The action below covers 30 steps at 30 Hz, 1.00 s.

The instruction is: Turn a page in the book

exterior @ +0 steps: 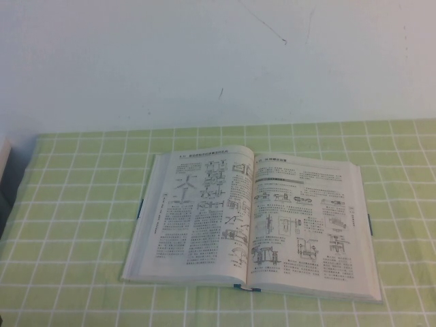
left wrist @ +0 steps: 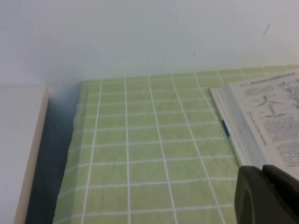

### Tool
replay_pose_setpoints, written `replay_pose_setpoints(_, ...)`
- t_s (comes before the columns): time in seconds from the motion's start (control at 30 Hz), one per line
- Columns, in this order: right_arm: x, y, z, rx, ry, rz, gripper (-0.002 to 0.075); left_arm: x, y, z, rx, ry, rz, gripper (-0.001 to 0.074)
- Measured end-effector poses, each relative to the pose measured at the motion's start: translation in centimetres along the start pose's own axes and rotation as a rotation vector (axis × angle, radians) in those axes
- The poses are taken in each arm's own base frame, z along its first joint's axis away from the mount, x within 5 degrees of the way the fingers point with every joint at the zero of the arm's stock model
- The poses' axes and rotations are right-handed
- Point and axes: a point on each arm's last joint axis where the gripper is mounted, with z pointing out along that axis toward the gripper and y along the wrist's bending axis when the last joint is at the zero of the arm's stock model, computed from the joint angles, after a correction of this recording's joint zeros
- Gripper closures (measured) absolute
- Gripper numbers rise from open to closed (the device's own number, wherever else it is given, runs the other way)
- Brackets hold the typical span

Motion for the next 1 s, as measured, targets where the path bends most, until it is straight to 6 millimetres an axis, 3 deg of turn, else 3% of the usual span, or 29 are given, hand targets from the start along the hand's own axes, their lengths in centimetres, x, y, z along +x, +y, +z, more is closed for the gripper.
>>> replay_pose_setpoints(0.23,0.0,0.0,0.0,0.0,0.0,0.0,0.0729,1.9,0.1,0.2,-0.024,0.11,-0.125,0.0738)
replay_pose_setpoints(1.0,0.3,0.2,0.0,-0.019,0.037,0.001,0.0729,1.9,0.1,0.2,-0.025,0.114,-0.121,0.0738)
